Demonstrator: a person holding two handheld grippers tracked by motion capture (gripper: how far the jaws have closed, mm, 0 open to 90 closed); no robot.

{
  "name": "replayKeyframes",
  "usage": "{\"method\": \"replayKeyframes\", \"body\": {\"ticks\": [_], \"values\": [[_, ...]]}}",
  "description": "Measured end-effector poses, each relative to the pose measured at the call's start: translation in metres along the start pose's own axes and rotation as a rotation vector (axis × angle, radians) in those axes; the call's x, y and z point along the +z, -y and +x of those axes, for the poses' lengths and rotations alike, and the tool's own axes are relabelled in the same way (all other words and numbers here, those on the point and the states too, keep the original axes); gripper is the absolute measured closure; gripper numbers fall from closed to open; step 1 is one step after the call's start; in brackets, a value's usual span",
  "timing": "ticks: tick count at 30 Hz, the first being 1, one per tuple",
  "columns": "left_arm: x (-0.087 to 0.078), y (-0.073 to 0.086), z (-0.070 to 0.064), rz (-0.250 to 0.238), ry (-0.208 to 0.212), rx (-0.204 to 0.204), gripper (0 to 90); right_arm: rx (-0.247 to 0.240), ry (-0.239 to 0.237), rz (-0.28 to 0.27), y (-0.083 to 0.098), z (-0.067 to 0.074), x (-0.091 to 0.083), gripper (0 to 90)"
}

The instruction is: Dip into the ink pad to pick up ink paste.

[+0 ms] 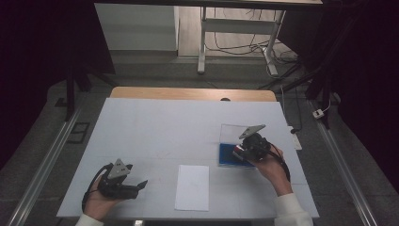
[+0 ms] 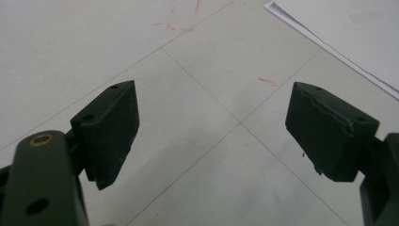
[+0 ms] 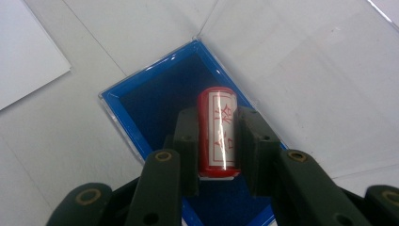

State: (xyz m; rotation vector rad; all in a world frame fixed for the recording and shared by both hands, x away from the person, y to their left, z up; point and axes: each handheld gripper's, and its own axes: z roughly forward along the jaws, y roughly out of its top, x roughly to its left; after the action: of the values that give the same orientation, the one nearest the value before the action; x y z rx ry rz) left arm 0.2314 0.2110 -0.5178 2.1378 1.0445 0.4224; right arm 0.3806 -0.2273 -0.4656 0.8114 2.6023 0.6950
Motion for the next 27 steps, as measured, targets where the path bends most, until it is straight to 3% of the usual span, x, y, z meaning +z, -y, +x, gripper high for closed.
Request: {"method": "replayKeyframes", "body": {"ticks": [6,27], "values": [[-0.0009,0.0002,-0.0004,-0.003,0.001,-0.006,18.4,0.032,-0.012,0.003,0.0029,-0.0028,0.0035,70.1],[0.0006,-0.0003,-0.0012,0.003,-0.005,-0.003,18.3,0.043,-0.020,-0.004,0.0047,-0.0036,0.0052,70.0]]}}
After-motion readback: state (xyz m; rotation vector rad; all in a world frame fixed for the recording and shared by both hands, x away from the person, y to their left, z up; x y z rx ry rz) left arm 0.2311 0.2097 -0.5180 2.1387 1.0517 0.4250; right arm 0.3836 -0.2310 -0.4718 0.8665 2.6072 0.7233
